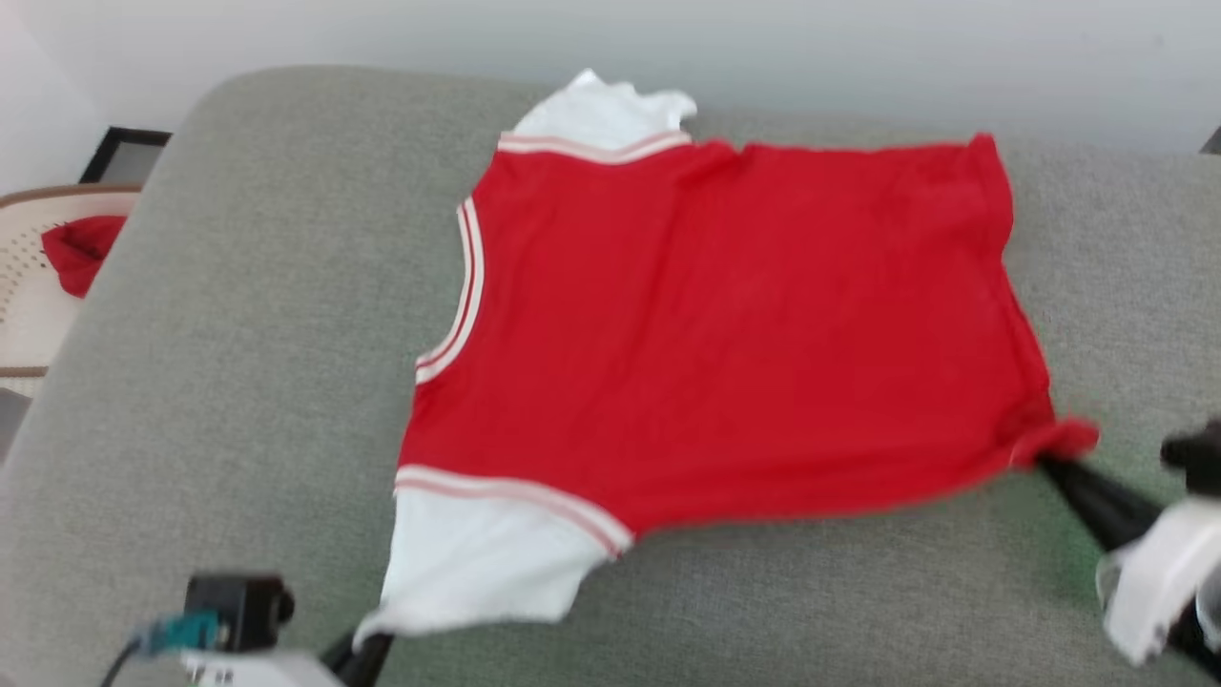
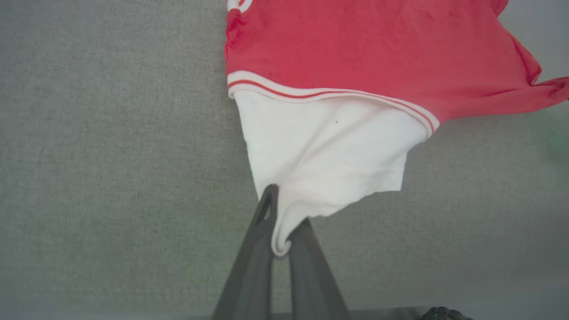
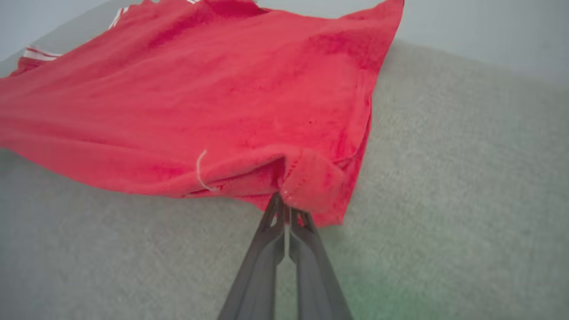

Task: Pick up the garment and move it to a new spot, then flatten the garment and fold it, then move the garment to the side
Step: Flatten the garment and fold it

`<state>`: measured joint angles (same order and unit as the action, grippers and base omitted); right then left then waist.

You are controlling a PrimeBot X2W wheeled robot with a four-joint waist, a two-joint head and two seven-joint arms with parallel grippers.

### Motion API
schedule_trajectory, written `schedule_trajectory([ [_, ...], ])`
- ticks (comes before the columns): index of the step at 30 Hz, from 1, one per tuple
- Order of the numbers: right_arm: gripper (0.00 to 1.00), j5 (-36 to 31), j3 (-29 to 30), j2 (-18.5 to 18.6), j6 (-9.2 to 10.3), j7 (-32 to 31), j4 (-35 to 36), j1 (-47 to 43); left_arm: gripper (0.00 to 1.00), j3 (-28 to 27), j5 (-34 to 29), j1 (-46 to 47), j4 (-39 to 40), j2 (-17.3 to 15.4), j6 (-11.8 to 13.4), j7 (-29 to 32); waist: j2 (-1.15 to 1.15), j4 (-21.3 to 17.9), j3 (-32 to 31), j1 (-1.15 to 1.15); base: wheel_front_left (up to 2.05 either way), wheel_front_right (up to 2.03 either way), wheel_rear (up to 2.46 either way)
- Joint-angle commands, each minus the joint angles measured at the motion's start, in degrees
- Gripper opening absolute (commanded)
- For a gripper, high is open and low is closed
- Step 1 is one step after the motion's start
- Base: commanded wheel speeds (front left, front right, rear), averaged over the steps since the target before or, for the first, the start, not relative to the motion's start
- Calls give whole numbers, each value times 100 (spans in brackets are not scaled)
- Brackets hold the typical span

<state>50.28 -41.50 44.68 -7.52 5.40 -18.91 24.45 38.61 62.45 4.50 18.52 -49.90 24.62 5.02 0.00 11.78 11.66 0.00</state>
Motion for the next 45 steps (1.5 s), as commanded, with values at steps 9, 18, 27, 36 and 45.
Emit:
schedule_trajectory([
  [9,0,-105,871,58,7,-239,884,-1605,0,-456,340,-1129,441,-358,534,-637,0,-109,-15,0,0,0,0],
  [18,0,-575,1949,-521,6,-923,2091,-2767,0,-865,286,-1302,724,-694,685,-980,0,-426,96,0,0,0,0],
  [27,0,-1021,2535,-1102,6,-2005,2752,-2231,0,-929,-159,-240,812,-1215,574,-355,0,-673,261,0,0,0,0],
  [36,0,-1379,2691,-1451,6,-2587,2146,-1016,0,-501,-731,1708,-341,-767,-364,528,0,-591,599,0,0,0,0],
  [45,0,-1548,2438,-1676,6,-2883,1377,-193,0,16,-979,2974,-2012,68,-1258,967,0,-591,972,0,0,0,0],
])
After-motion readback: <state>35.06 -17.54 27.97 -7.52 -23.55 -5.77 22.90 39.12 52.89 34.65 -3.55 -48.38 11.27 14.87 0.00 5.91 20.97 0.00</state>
